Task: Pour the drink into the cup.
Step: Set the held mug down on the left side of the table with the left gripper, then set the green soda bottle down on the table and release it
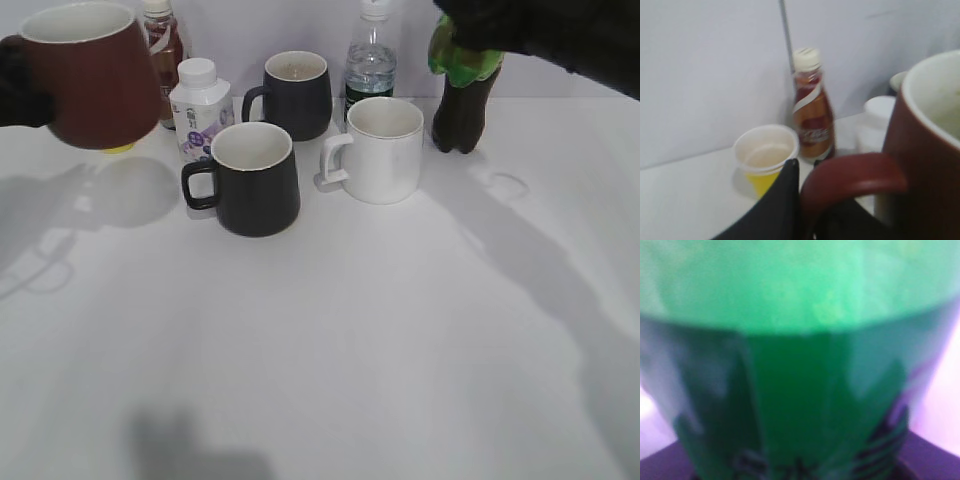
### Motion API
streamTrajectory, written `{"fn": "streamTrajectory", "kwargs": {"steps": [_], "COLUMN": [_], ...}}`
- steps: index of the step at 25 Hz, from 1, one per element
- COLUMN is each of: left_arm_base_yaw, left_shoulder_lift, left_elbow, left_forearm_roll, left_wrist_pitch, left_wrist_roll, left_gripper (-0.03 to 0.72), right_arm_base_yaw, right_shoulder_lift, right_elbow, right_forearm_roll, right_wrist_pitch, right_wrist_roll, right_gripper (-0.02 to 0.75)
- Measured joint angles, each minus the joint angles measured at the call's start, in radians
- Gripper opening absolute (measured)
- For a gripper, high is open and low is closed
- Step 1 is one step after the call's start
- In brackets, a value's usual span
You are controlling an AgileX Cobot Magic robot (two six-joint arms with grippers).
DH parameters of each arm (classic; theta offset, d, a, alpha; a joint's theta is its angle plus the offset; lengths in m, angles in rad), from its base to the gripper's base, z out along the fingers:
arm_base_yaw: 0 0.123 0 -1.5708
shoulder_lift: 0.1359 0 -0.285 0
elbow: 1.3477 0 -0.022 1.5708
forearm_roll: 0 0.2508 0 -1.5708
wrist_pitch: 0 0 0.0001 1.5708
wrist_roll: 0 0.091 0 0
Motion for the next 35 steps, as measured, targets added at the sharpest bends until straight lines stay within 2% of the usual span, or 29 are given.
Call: {"fn": "streamTrajectory", "kwargs": {"steps": [5, 10, 16, 21, 27, 32, 35], "left_arm_base_yaw": [0.056, 0.075, 0.077, 0.077, 0.077, 0.077, 0.077], "left_shoulder_lift": [0.093, 0.229, 0.373, 0.488, 0.591, 0.625, 0.628], "left_elbow": [0.000, 0.000, 0.000, 0.000, -0.002, -0.004, -0.004], "left_forearm_roll": [-0.006, -0.027, -0.131, -0.175, -0.206, -0.208, -0.208], "left_wrist_pitch": [-0.034, -0.150, -0.306, -0.456, -0.551, -0.619, -0.624], "left_wrist_roll": [0.000, 0.023, 0.149, 0.175, 0.251, 0.270, 0.270], "left_gripper": [0.056, 0.056, 0.056, 0.056, 0.055, 0.055, 0.055], "right_arm_base_yaw": [0.000, -0.013, -0.111, -0.134, -0.134, -0.134, -0.134], "right_shoulder_lift": [0.000, 0.001, 0.001, 0.029, 0.143, 0.207, 0.237], "right_elbow": [-0.001, 0.006, 0.063, 0.098, 0.099, 0.100, 0.100], "right_forearm_roll": [0.148, 0.193, 0.229, 0.212, 0.190, 0.075, 0.060], "right_wrist_pitch": [0.065, 0.166, 0.156, 0.126, -0.008, -0.124, -0.143], "right_wrist_roll": [-0.026, -0.072, -0.082, -0.121, -0.129, -0.119, -0.107], "right_gripper": [0.400, 0.400, 0.398, 0.398, 0.398, 0.398, 0.398]}}
